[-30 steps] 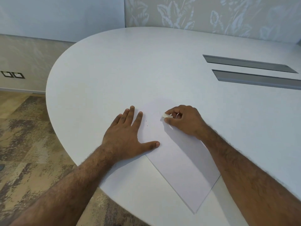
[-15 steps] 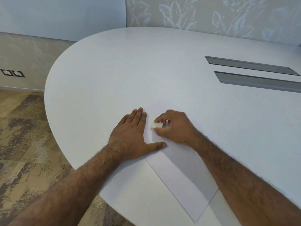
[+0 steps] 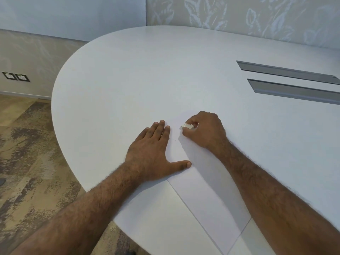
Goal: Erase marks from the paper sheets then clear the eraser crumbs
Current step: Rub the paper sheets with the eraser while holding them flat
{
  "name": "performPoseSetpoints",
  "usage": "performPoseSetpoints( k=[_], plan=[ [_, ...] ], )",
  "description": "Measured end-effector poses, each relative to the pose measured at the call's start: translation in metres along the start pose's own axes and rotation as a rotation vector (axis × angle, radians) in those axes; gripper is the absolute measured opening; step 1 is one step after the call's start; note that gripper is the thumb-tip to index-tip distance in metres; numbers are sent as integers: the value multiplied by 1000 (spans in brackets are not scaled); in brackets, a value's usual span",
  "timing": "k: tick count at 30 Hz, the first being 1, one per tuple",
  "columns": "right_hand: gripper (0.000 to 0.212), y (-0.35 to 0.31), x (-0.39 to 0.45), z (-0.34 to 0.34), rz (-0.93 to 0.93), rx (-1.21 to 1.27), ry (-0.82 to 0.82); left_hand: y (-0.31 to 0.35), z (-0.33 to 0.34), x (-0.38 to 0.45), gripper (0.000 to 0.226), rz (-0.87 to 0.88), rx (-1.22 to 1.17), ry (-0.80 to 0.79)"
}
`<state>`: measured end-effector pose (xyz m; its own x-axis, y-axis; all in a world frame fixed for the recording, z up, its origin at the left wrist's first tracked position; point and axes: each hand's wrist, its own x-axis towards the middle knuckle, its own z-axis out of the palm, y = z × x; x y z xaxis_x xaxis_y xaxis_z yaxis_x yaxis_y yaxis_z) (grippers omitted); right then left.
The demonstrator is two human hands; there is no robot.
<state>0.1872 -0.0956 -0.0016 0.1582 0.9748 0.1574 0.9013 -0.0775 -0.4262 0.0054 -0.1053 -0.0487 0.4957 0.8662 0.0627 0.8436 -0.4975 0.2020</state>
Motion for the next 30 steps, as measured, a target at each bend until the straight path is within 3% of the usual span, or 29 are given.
performPoseSetpoints(
  k=[4,7,11,15,19,25,28,30],
  plan=[
    [24,-6,-9,6,-155,-3,-44,0,-1,-2,128,-5,-9,-6],
    [27,0,4,-1,-58,-45,10,-1,-1,0,128,3,10,-5],
    [23,-7,-5,9,-124,-1,-10,1,-1,-2,129,-3,-1,-7],
    [23,3,10,-3,24,-87,40,0,-2,-1,127,-1,12,-24],
    [21,-6,-4,8,-132,-26,-29,1,-3,-2,128,-7,4,-21],
    [27,28,28,-10,122,-7,68,1,-3,-2,127,-6,7,-28],
    [17,37,21,-18,96,164,147,0,-2,-2,126,-14,-8,-8],
    [15,36,10,-23,59,202,80,0,-2,-2,121,-11,-27,-8]
  ],
)
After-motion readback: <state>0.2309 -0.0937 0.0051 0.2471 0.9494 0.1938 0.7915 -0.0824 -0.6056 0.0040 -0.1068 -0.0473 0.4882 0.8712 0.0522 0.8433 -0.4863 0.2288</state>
